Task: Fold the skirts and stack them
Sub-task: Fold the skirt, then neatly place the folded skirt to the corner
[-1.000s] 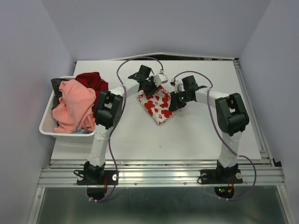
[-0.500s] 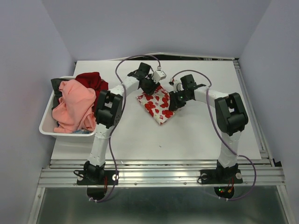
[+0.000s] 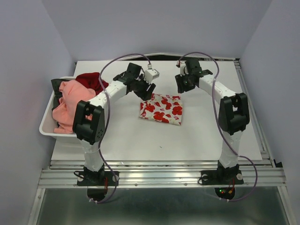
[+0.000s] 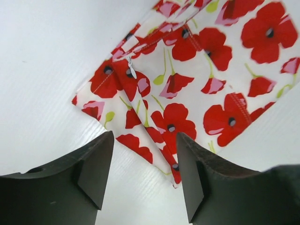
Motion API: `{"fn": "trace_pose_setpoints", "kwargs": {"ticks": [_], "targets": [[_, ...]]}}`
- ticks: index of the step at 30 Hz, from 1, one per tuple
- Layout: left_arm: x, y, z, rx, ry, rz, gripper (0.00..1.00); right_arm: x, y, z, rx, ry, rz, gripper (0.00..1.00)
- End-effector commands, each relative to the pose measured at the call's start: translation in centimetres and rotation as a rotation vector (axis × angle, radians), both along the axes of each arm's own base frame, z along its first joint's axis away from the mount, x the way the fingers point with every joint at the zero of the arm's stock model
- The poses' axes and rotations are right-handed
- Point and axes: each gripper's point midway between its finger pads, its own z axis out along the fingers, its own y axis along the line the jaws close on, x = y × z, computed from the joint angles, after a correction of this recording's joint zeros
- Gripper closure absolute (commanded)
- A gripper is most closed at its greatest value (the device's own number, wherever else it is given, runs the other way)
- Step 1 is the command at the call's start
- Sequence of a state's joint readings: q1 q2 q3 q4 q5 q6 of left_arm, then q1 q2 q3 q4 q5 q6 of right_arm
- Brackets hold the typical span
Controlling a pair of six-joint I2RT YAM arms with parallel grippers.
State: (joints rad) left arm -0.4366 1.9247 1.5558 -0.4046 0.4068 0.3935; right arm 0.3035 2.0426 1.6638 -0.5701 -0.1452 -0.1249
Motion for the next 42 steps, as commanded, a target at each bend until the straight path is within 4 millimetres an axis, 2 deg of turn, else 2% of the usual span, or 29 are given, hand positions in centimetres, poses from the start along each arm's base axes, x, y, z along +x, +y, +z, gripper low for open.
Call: {"fn": "trace_pose_setpoints", "kwargs": {"ticks": [1, 2, 3, 4, 5, 6, 7, 8, 10, 13, 15, 17, 19, 20, 21, 22, 25, 28, 31, 32, 35, 36, 38, 39, 42], "targets": [[0.1, 0.5, 7.4, -0.131, -0.123, 0.13, 0.28, 0.2, 1.0, 5.3, 0.096, -0.033, -0.062, 0.47], [-0.1, 0.8, 8.3, -0.141, -0.146, 0.15, 0.26, -0.7, 1.9, 6.6, 0.145, -0.023, -0.097, 0.42], [0.2, 1.0, 9.8, -0.17, -0.197, 0.172, 0.23, -1.5, 2.0, 6.8, 0.169, -0.004, -0.114, 0.41], [-0.6, 1.7, 11.3, -0.186, -0.239, 0.199, 0.03, -3.6, 3.3, 5.7, 0.184, 0.048, -0.1, 0.38], [-0.8, 2.0, 12.1, -0.201, -0.263, 0.216, 0.01, -4.6, 3.8, 6.6, 0.206, 0.038, -0.11, 0.28], [-0.8, 2.3, 13.4, -0.218, -0.305, 0.226, 0.01, -5.1, 4.5, 6.7, 0.211, 0.01, -0.092, 0.19], [-1.3, 3.0, 14.7, -0.228, -0.343, 0.247, 0.01, -5.8, 4.6, 6.3, 0.186, -0.007, -0.098, 0.15], [-1.4, 3.3, 15.3, -0.238, -0.358, 0.27, 0.01, -7.4, 5.6, 5.8, 0.187, -0.007, -0.077, 0.15], [-2.1, 3.8, 16.9, -0.251, -0.387, 0.279, 0.01, -8.4, 6.0, 5.2, 0.203, 0.018, -0.082, 0.17], [-2.6, 4.8, 17.5, -0.239, -0.396, 0.314, 0.01, -9.3, 7.0, 3.5, 0.206, 0.079, -0.09, 0.21], [-3.0, 5.5, 17.4, -0.224, -0.398, 0.339, 0.01, -9.2, 7.5, 2.7, 0.207, 0.107, -0.113, 0.25], [-3.3, 5.9, 17.1, -0.215, -0.4, 0.35, 0.01, -9.1, 7.9, 0.6, 0.181, 0.151, -0.144, 0.27], [-3.8, 6.4, 16.4, -0.203, -0.395, 0.363, 0.01, -8.4, 8.4, 0.0, 0.161, 0.144, -0.166, 0.27], [-3.9, 6.5, 16.2, -0.202, -0.395, 0.367, 0.01, -8.4, 8.5, -1.7, 0.12, 0.168, -0.193, 0.28], [-4.1, 6.8, 15.7, -0.194, -0.39, 0.376, 0.01, -7.9, 8.9, -1.9, 0.1, 0.157, -0.204, 0.28], [-4.3, 6.9, 15.4, -0.192, -0.385, 0.379, 0.01, -7.7, 8.6, -3.5, 0.067, 0.182, -0.229, 0.29], [-4.5, 7.4, 15.1, -0.185, -0.385, 0.395, 0.01, -7.8, 8.6, -5.5, 0.003, 0.188, -0.253, 0.29], [-4.6, 8.0, 14.5, -0.168, -0.38, 0.415, 0.01, -7.8, 5.9, -9.2, -0.146, 0.185, -0.306, 0.32], [-4.7, 8.5, 14.1, -0.148, -0.377, 0.424, 0.01, -7.8, 2.8, -11.7, -0.219, 0.225, -0.343, 0.34], [-4.7, 8.6, 14.0, -0.144, -0.376, 0.424, 0.01, -7.3, 1.1, -12.1, -0.246, 0.233, -0.347, 0.35], [-4.6, 8.9, 13.8, -0.132, -0.378, 0.419, 0.01, -6.5, -2.0, -12.5, -0.321, 0.225, -0.304, 0.36], [-4.5, 8.9, 13.7, -0.129, -0.379, 0.416, 0.01, -5.8, -3.8, -12.3, -0.328, 0.219, -0.316, 0.36], [-4.3, 8.9, 13.7, -0.122, -0.382, 0.412, 0.01, -5.3, -6.0, -11.9, -0.357, 0.216, -0.27, 0.38], [-4.2, 9.0, 13.8, -0.122, -0.386, 0.41, 0.01, -4.7, -8.0, -11.8, -0.353, 0.222, -0.296, 0.37], [-3.8, 8.8, 13.5, -0.116, -0.382, 0.4, 0.01, -4.0, -11.3, -11.7, -0.375, 0.233, -0.221, 0.37]]}}
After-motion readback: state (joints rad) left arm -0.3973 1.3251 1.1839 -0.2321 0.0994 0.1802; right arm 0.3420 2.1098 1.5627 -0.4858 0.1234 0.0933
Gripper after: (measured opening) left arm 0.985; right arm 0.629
